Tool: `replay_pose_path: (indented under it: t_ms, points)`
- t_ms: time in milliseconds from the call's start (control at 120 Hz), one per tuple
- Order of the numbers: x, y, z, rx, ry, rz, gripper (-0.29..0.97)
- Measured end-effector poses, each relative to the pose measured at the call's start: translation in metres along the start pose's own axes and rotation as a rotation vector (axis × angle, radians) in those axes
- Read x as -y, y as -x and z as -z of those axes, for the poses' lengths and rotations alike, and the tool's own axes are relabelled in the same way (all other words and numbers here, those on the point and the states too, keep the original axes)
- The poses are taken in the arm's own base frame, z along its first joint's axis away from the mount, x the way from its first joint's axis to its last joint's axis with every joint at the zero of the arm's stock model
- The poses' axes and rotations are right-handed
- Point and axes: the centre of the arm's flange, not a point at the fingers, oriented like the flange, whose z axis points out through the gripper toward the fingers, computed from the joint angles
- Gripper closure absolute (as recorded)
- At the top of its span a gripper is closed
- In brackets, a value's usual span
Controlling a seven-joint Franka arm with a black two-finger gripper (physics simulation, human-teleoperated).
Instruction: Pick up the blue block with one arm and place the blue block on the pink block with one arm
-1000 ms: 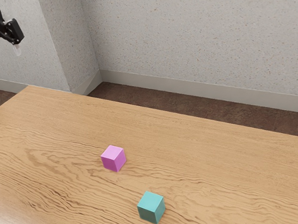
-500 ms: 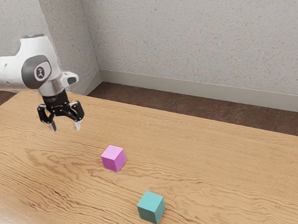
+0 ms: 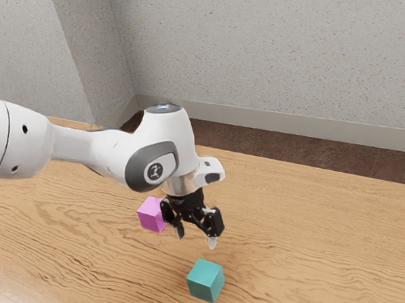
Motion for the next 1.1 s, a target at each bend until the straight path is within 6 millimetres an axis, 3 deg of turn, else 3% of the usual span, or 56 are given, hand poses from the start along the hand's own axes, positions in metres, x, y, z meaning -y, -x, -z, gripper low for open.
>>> replay_pose_path:
  t_ms: [133,217,300,483,1100]
  points:
    - [-0.038,0.014,-0.006,-0.003,-0.001,-0.08,0.05]
    - [-0.036,0.024,-0.005,-0.005,-0.001,-0.085,0.05]
    - [-0.033,0.035,-0.017,0.017,-0.009,-0.089,0.05]
    - [-0.052,0.054,-0.034,0.044,-0.021,-0.139,0.05]
    - [-0.046,0.042,-0.061,0.042,-0.018,-0.128,0.05]
